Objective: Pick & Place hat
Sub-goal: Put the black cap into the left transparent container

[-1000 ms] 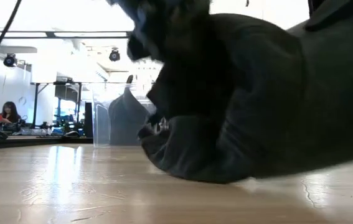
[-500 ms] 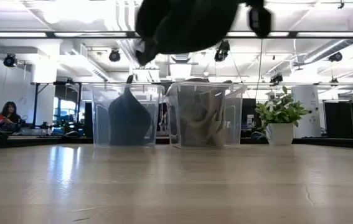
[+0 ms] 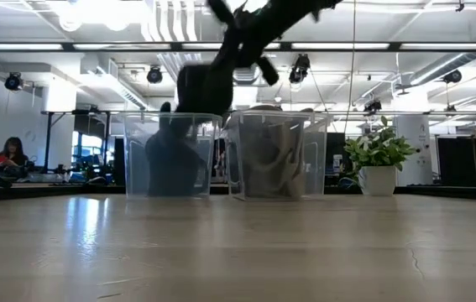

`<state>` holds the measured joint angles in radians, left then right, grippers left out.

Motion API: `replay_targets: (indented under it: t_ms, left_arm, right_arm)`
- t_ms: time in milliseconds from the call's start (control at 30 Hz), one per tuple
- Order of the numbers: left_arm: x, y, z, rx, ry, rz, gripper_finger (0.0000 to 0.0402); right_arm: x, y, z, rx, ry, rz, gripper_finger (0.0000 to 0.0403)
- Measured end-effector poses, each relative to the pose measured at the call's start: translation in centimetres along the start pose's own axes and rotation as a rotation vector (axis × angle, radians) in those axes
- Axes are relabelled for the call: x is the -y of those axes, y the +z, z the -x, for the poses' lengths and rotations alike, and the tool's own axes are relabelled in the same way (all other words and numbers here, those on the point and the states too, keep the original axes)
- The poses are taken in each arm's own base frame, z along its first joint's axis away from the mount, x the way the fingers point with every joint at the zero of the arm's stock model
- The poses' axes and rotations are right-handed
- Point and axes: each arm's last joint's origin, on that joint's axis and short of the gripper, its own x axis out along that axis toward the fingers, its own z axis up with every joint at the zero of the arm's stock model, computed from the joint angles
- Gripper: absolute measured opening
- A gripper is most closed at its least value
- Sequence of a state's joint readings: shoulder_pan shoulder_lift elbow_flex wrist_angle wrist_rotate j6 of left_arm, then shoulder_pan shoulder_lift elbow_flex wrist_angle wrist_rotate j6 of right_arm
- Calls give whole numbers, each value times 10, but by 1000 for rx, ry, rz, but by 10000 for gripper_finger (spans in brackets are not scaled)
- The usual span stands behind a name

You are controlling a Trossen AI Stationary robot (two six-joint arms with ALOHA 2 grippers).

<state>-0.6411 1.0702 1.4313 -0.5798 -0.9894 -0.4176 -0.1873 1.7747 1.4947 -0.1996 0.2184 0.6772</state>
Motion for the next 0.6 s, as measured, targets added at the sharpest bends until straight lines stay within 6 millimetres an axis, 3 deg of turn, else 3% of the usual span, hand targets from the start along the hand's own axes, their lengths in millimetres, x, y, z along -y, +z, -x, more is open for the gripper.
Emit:
replay_targets:
  t_ms: [133,300,467,600]
  left_arm:
    - [-5,-8,1,-14,7,-15,92]
    - [-12,-20,1,-23,30,-22,92]
    - [-19,-30,3,-28,54,-36,92]
    - [-25,-32,6,-26,54,-33,92]
  right_arm:
    - [6,20,-39,-17,-65,4,13]
    - [7,29,-83,-146,-42,-60,13]
    - [16,7,-127,-355,-102,-85,21]
    - [12,-1,-136,-441,-158,-59,51]
